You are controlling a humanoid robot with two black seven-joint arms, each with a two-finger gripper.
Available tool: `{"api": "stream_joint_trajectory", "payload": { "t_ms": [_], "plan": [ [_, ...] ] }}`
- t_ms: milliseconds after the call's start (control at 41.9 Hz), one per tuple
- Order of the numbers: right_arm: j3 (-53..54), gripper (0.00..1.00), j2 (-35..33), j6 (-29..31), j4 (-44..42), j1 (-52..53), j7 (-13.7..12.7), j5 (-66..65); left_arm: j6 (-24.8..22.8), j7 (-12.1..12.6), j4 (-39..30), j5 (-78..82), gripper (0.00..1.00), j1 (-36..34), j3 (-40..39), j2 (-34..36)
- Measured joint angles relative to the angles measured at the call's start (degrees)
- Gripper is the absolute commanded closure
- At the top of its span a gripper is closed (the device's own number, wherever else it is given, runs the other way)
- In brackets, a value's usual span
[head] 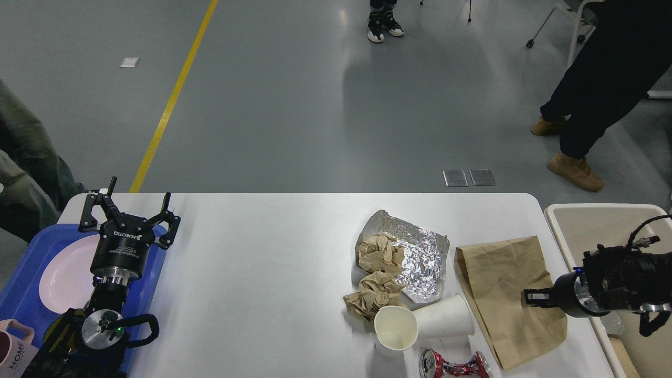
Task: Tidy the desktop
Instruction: 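Lower the right gripper to the brown paper bag and grasp it, then lift the brown paper bag and drop it into the white bin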
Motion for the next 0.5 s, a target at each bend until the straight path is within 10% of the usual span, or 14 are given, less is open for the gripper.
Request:
{"api": "stream_joint_trajectory", "payload": {
  "t_ms": [501],
  "plan": [
    [0.2, 1.00, 0.0, 0.1, 0.3, 0.2, -5.0, 0.4, 0.0, 0.0, 0.0, 0.0, 0.03, 0.0, 0.0, 0.0]
  ]
}}
